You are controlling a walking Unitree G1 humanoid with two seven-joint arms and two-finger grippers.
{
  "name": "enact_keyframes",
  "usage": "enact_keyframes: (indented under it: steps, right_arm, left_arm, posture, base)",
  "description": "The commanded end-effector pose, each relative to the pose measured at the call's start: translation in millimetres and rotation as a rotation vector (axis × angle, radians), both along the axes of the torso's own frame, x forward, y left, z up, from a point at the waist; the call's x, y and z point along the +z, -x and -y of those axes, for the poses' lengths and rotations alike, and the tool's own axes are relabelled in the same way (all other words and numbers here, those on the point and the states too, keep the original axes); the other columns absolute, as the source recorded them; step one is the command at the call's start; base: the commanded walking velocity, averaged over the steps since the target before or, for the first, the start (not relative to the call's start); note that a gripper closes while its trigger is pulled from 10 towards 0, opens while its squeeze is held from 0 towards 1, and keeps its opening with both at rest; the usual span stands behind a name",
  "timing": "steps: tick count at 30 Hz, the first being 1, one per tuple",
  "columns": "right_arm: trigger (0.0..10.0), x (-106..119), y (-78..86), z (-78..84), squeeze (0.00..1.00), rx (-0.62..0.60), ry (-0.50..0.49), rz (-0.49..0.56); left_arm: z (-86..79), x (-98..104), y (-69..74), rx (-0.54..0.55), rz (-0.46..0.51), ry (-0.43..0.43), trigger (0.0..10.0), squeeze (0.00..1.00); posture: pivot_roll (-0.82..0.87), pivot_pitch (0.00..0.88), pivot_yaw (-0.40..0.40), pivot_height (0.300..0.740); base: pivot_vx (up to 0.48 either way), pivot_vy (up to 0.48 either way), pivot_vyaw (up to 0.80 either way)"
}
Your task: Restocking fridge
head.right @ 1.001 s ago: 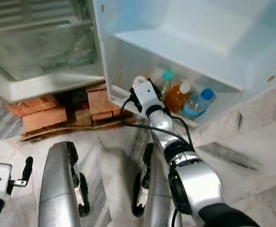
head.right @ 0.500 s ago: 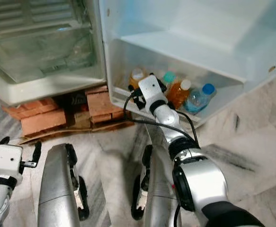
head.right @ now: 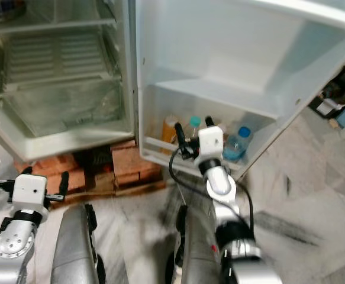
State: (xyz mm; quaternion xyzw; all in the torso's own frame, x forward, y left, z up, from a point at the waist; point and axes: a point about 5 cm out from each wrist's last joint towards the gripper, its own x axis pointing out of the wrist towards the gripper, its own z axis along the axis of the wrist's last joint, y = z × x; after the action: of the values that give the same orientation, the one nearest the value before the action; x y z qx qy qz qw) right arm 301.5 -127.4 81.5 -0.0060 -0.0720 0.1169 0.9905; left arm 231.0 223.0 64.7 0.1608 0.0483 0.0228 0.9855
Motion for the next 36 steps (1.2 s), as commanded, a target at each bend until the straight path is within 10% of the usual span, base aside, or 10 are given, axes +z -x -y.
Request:
enact_keyframes:
  steps: [1,36]
  right_arm:
    - [10.0,7,5.0,5.9,0.0,-0.004,-0.021,0.027]
    - [10.0,-15,38.0,37.8,0.0,-0.063,-0.111,-0.233]
  left_arm:
    - [0.3,-3,-0.9,-0.01,-0.01,0.008,10.0,0.0]
    - [19.9,-10,-16.3,-0.084,-0.001,0.015,10.0,0.0]
  posture:
    - [0.1,0.0,-0.096,0.527]
    - [0.08,0.0,-0.071,0.74]
  base:
    - [0.0,0.0,0.0]
    - [0.0,0.0,0.0]
